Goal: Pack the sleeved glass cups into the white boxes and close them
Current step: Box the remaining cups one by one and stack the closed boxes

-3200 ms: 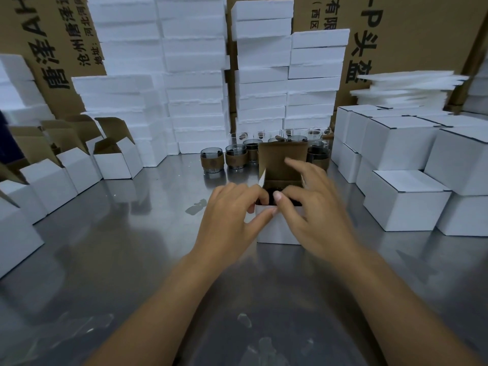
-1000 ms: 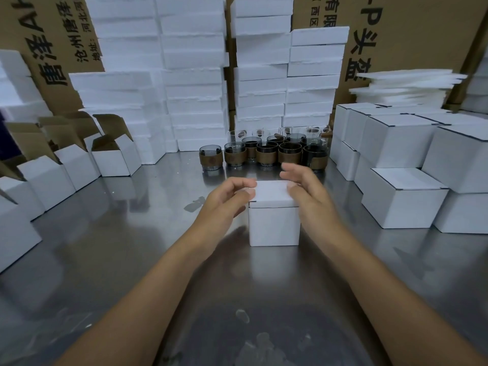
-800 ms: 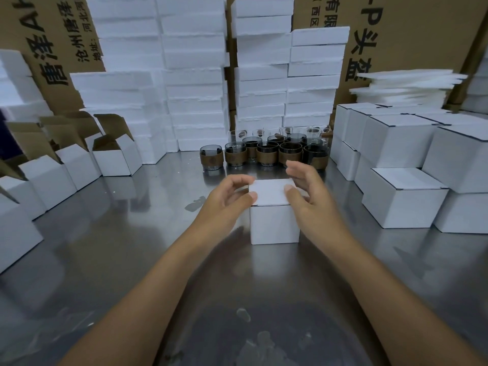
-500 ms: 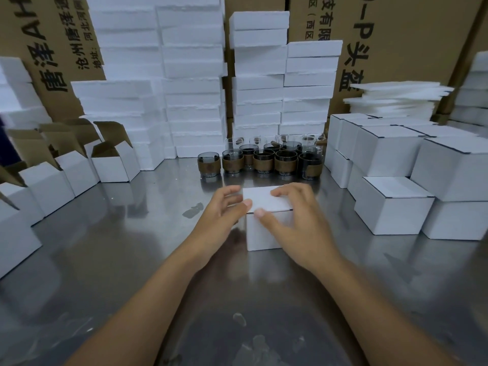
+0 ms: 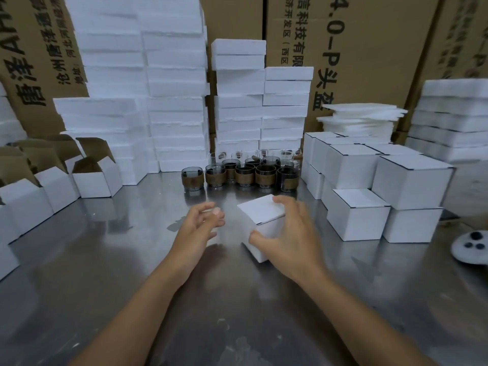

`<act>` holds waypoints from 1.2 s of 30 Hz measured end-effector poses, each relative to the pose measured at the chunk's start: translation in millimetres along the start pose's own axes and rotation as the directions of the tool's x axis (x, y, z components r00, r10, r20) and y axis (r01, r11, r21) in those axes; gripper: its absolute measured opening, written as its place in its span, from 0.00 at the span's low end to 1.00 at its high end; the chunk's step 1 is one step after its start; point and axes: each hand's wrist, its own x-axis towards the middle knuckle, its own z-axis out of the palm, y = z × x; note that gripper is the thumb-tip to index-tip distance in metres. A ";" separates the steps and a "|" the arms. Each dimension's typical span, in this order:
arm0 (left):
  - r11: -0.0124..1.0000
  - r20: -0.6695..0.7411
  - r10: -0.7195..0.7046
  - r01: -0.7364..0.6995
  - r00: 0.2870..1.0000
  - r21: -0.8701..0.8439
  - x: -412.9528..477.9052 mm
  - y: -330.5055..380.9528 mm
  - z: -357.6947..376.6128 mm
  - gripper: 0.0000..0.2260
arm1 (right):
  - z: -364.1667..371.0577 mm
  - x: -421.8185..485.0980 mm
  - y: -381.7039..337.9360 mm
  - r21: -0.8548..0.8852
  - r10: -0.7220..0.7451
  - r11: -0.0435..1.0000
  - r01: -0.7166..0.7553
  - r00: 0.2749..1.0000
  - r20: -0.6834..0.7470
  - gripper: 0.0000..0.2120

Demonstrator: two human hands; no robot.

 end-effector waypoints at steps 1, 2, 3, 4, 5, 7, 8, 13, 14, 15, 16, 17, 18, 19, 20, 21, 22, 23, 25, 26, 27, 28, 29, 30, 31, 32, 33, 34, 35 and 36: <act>1.000 -0.013 -0.001 0.001 1.000 -0.010 0.2 0.7 0.0 0.07 | -10.3 2.9 3.6 -0.003 0.000 1.000 0.000 1.000 -0.024 0.33; 1.000 -0.021 -0.002 0.002 1.000 -0.014 0.5 0.9 0.0 0.06 | -21.6 6.8 6.4 -0.002 0.001 1.000 -0.001 0.999 -0.051 0.33; 1.000 -0.024 -0.002 0.002 1.000 -0.014 0.3 0.6 -0.3 0.06 | -34.0 11.8 8.6 0.004 -0.001 1.000 0.001 0.996 -0.085 0.32; 1.000 -0.023 -0.001 0.001 1.000 -0.008 0.2 0.2 -0.5 0.06 | -46.8 17.9 10.4 0.008 -0.008 1.000 0.009 0.992 -0.127 0.31; 1.000 -0.021 0.001 -0.001 1.000 -0.002 -0.1 0.0 -0.4 0.06 | -59.7 24.8 12.2 0.004 -0.017 1.000 0.018 0.985 -0.171 0.31; 1.000 -0.018 0.003 -0.003 1.000 0.007 -0.9 0.0 -0.8 0.06 | -84.2 38.7 17.0 -0.037 -0.036 0.999 0.028 0.971 -0.235 0.30; 1.000 -0.018 0.003 -0.003 1.000 0.008 -1.2 0.1 -1.1 0.07 | -95.0 44.8 20.2 -0.069 -0.041 0.997 0.024 0.967 -0.251 0.29; 1.000 -0.007 0.019 -0.019 1.000 0.015 -4.2 3.3 -0.3 0.07 | -127.0 60.6 43.3 -0.179 0.018 0.982 -0.062 0.971 -0.239 0.29; 1.000 -0.005 0.020 -0.020 1.000 0.014 -4.9 3.4 0.0 0.07 | -129.0 60.7 47.0 -0.208 0.024 0.975 -0.074 0.973 -0.231 0.29; 1.000 -0.003 0.023 -0.023 1.000 0.013 -5.4 3.4 0.5 0.07 | -129.6 60.2 50.3 -0.256 0.015 0.964 -0.075 0.974 -0.228 0.30; 1.000 -0.003 0.026 -0.026 1.000 0.013 -5.7 3.3 0.7 0.07 | -129.4 59.8 52.9 -0.321 -0.012 0.945 -0.064 0.973 -0.231 0.30; 1.000 -0.001 0.028 -0.028 1.000 0.013 -5.8 3.0 0.8 0.07 | -128.7 59.4 54.9 -0.385 -0.048 0.922 -0.048 0.971 -0.235 0.31; 0.999 0.000 0.030 -0.030 1.000 0.013 -5.9 2.5 0.6 0.06 | -128.0 59.4 56.2 -0.434 -0.079 0.900 -0.034 0.968 -0.239 0.31; 0.999 0.001 0.033 -0.033 0.999 0.013 -5.9 1.8 0.4 0.06 | -127.6 59.9 57.1 -0.465 -0.097 0.885 -0.028 0.965 -0.242 0.31; 0.999 0.002 0.035 -0.035 0.999 0.014 -6.1 1.2 0.2 0.06 | -127.3 60.6 58.0 -0.483 -0.104 0.875 -0.028 0.964 -0.246 0.31; 0.999 0.002 0.038 -0.038 0.999 0.015 -6.3 0.7 0.1 0.05 | -126.9 61.5 59.0 -0.494 -0.108 0.869 -0.032 0.962 -0.251 0.31; 0.999 0.001 0.039 -0.039 0.999 0.014 -6.3 0.4 0.0 0.05 | -126.7 62.4 60.0 -0.503 -0.110 0.864 -0.035 0.960 -0.256 0.31; 0.999 -0.001 0.040 -0.040 0.999 0.014 -6.3 0.2 0.0 0.05 | -126.2 63.3 60.9 -0.509 -0.112 0.860 -0.037 0.960 -0.258 0.30; 0.999 0.001 0.044 -0.044 0.999 0.019 -6.3 -0.3 0.0 0.05 | -124.8 64.3 63.3 -0.531 -0.115 0.846 -0.039 0.960 -0.254 0.30; 0.999 0.004 0.046 -0.046 0.999 0.023 -6.1 -0.6 -0.2 0.05 | -124.1 64.6 65.1 -0.548 -0.116 0.836 -0.042 0.961 -0.251 0.30; 0.999 0.006 0.047 -0.048 0.999 0.025 -5.7 -1.0 -0.3 0.05 | -123.3 65.0 66.9 -0.561 -0.116 0.826 -0.047 0.961 -0.251 0.30; 0.999 0.007 0.047 -0.048 0.999 0.026 -5.4 -1.4 -0.6 0.05 | -123.3 65.3 68.7 -0.568 -0.114 0.821 -0.053 0.960 -0.255 0.30; 0.999 0.007 0.047 -0.047 0.999 0.027 -4.8 -1.9 -0.9 0.05 | -123.6 65.6 70.4 -0.569 -0.111 0.820 -0.059 0.959 -0.260 0.31; 0.999 0.007 0.047 -0.047 0.999 0.028 -4.2 -2.4 -1.1 0.05 | -124.3 65.8 72.1 -0.568 -0.108 0.821 -0.063 0.959 -0.262 0.31; 0.999 0.009 0.046 -0.046 0.999 0.030 -3.7 -3.0 -1.2 0.05 | -124.7 65.6 74.0 -0.569 -0.106 0.820 -0.064 0.960 -0.261 0.32; 0.998 0.011 0.045 -0.045 0.999 0.031 -3.3 -3.4 -0.9 0.05 | -125.4 65.3 76.1 -0.570 -0.104 0.819 -0.064 0.961 -0.258 0.32; 0.998 0.014 0.045 -0.046 0.999 0.032 -3.0 -3.7 -0.6 0.05 | -125.8 65.2 78.0 -0.570 -0.103 0.819 -0.064 0.961 -0.255 0.32; 0.998 0.017 0.046 -0.046 0.999 0.033 -2.7 -4.0 -0.3 0.05 | -125.8 64.9 79.7 -0.568 -0.103 0.821 -0.063 0.962 -0.255 0.32; 0.998 0.018 0.046 -0.047 0.999 0.034 -2.4 -4.3 -0.3 0.05 | -125.3 64.8 80.9 -0.565 -0.104 0.823 -0.061 0.961 -0.255 0.31; 0.998 0.018 0.046 -0.046 0.999 0.034 -2.4 -4.3 -0.3 0.05 | -124.6 64.7 81.6 -0.566 -0.106 0.822 -0.061 0.960 -0.258 0.31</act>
